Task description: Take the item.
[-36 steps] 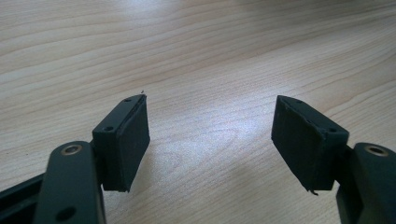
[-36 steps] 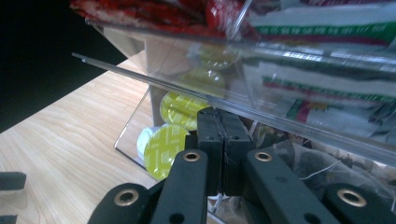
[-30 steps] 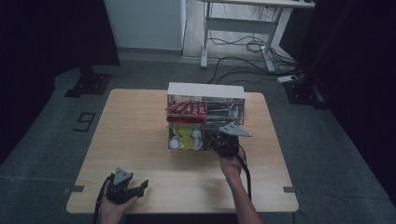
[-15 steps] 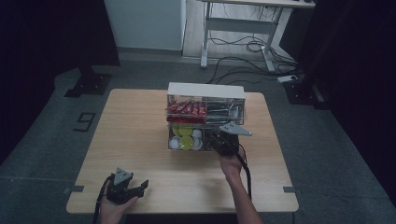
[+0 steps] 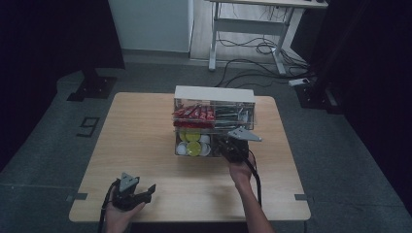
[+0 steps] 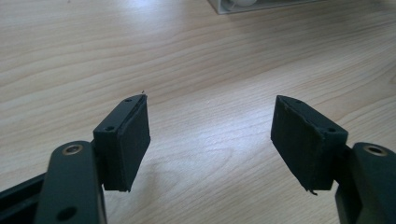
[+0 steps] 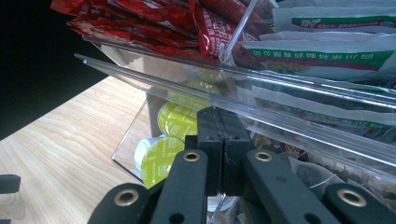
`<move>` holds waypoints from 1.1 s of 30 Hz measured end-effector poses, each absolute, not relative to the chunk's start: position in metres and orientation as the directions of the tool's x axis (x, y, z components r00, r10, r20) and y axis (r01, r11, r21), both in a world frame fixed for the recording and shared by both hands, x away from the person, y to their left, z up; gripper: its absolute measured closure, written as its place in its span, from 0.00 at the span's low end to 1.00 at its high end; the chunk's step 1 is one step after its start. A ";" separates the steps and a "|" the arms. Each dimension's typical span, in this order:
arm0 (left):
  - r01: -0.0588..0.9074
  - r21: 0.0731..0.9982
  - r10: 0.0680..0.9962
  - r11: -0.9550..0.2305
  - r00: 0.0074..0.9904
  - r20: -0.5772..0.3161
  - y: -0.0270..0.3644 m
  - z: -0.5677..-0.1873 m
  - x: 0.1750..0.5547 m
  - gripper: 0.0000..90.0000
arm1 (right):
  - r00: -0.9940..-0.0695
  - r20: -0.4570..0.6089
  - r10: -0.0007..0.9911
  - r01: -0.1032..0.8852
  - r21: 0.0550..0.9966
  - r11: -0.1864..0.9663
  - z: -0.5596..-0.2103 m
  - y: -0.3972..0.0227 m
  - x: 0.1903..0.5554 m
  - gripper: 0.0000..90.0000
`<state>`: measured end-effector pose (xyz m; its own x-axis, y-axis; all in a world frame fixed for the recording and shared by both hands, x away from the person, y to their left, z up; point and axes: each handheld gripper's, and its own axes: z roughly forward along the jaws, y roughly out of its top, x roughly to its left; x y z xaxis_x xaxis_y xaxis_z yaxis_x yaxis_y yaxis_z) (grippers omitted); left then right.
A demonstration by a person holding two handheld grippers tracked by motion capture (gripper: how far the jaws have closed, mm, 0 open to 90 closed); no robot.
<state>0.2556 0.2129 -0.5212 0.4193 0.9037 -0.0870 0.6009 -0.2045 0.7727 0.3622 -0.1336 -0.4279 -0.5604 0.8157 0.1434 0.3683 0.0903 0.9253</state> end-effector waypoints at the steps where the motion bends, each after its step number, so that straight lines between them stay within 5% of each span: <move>1: 0.598 0.775 0.903 -0.204 0.421 -0.087 0.212 -0.520 0.256 0.31 | -0.561 0.142 0.816 0.368 0.925 0.092 -0.428 -0.134 0.362 0.98; 33: 0.558 0.792 0.883 -0.248 0.467 -0.053 0.175 -0.497 0.285 0.31 | -0.564 0.135 0.814 0.383 0.917 0.113 -0.424 -0.136 0.364 0.98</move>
